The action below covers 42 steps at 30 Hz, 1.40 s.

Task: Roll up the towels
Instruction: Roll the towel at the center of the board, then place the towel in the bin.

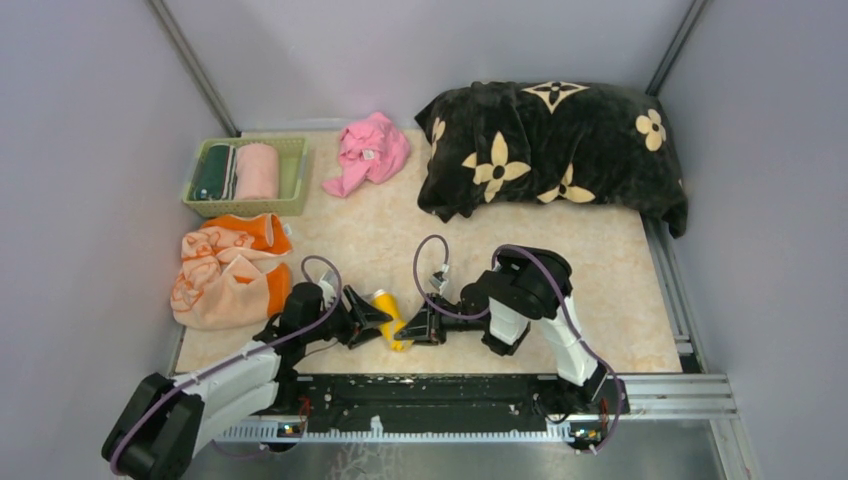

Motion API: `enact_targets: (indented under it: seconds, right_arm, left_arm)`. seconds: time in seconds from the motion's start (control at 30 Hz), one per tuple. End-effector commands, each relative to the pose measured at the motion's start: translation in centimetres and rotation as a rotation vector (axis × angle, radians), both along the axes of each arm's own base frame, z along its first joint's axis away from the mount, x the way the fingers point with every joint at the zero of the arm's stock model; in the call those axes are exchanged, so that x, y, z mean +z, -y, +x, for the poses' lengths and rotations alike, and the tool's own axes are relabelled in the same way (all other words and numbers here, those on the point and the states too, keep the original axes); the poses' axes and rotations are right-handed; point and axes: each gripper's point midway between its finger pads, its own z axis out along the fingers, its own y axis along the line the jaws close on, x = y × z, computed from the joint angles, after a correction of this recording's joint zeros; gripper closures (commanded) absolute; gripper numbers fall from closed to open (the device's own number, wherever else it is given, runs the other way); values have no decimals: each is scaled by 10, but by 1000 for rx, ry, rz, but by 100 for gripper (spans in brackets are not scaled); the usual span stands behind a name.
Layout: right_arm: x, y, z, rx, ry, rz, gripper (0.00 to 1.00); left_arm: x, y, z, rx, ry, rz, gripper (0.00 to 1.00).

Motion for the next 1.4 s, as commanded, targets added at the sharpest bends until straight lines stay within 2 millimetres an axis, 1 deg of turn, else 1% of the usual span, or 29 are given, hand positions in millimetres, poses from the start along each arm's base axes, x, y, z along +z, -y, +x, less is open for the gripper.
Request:
enact_targets:
  seconds: [0.0, 0.17, 0.4, 0.53, 0.67, 0.77, 0.8, 0.83, 0.93, 1.0, 1.07, 1.13, 1.17, 1.2, 1.3, 1.37]
  right_arm:
    - [-7, 5, -5, -1, -77, 0, 91]
    - [-10, 5, -5, 3, -85, -13, 91]
    - [-12, 3, -2, 4, -93, -22, 91]
    - [-12, 1, 0, 1, -91, -26, 90]
    - [-11, 1, 4, -6, -74, -43, 86]
    - [-6, 2, 5, -4, -44, -61, 74]
    - [-4, 2, 7, -4, -34, -67, 69]
    - [-4, 4, 7, -4, -28, -80, 63]
    - [6, 7, 10, -4, 12, -94, 47]
    - [11, 10, 12, -2, 35, -104, 41]
    - [18, 14, 14, 3, 61, -117, 37]
    - [24, 18, 18, 5, 96, -142, 32]
    - [23, 23, 21, 7, 104, -179, 30]
    - [30, 24, 26, 7, 145, -185, 29]
    - [39, 38, 35, 21, 229, -275, 26]
    - [47, 46, 43, 25, 293, -330, 24]
  left_arm:
    - [-4, -1, 7, -5, 59, 27, 32]
    - [-13, 2, 7, -25, 41, 47, 36]
    - [-28, 5, 3, -44, 10, 78, 39]
    - [-32, 8, 2, -53, 7, 89, 41]
    - [-32, 12, 5, -54, 10, 83, 58]
    - [-31, 14, 10, -58, 14, 93, 72]
    - [-31, 14, 13, -50, 20, 105, 77]
    - [-30, 13, 18, -43, 30, 115, 80]
    - [-24, 8, 34, -20, 62, 148, 84]
    - [-13, 3, 51, -6, 103, 177, 86]
    - [-1, -4, 68, 2, 147, 213, 87]
    - [14, -17, 89, 16, 193, 250, 88]
    - [20, -23, 96, 13, 209, 267, 88]
    - [30, -29, 107, 15, 240, 280, 88]
    - [52, -46, 132, -7, 298, 338, 89]
    - [64, -58, 148, -27, 316, 396, 89]
